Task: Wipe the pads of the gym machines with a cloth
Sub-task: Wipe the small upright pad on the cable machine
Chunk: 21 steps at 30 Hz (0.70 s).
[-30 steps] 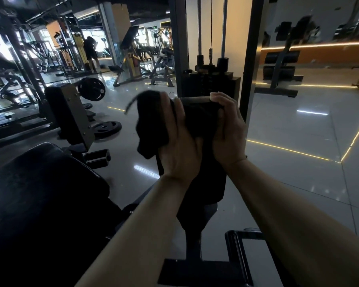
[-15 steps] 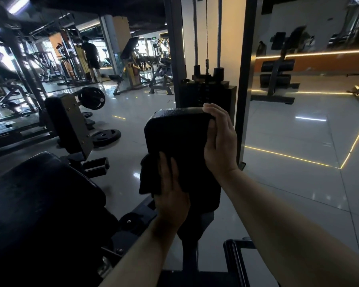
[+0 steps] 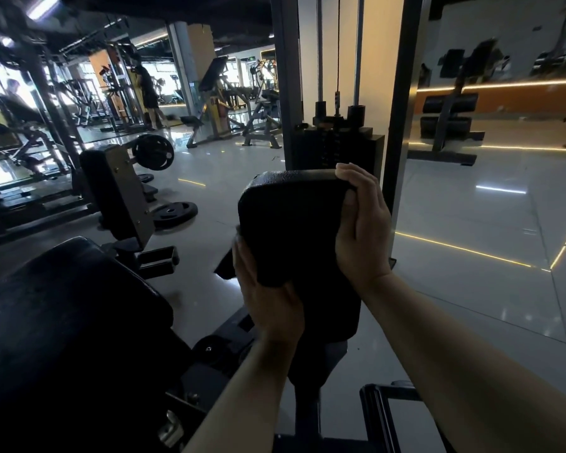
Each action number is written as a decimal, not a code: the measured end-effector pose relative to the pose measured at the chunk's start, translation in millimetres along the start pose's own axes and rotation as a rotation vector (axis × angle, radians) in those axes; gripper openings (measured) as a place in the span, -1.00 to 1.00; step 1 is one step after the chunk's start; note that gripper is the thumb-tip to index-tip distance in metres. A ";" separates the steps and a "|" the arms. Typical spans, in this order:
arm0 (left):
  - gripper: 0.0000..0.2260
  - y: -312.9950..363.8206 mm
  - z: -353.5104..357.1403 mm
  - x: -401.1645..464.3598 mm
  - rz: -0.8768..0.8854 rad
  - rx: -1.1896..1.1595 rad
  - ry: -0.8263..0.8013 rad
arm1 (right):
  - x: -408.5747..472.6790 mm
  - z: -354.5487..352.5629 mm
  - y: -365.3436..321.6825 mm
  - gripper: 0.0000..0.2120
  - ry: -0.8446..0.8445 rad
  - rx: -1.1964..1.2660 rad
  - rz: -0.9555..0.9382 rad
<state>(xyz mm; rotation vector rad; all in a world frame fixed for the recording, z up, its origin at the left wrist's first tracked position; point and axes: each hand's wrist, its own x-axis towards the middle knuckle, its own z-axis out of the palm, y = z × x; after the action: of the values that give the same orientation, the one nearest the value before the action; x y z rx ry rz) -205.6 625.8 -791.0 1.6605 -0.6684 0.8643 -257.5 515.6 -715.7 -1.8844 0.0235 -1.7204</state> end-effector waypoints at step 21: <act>-0.46 6.2 -3.4 4.1 0.040 0.010 -0.021 | 0.2 0.9 2.4 -0.76 0.032 -0.028 -0.045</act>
<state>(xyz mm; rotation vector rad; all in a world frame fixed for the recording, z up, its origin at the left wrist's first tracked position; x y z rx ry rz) -208.8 627.5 -783.7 1.6723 -0.7149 0.8817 -255.7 513.9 -716.6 -1.8909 0.0171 -1.7887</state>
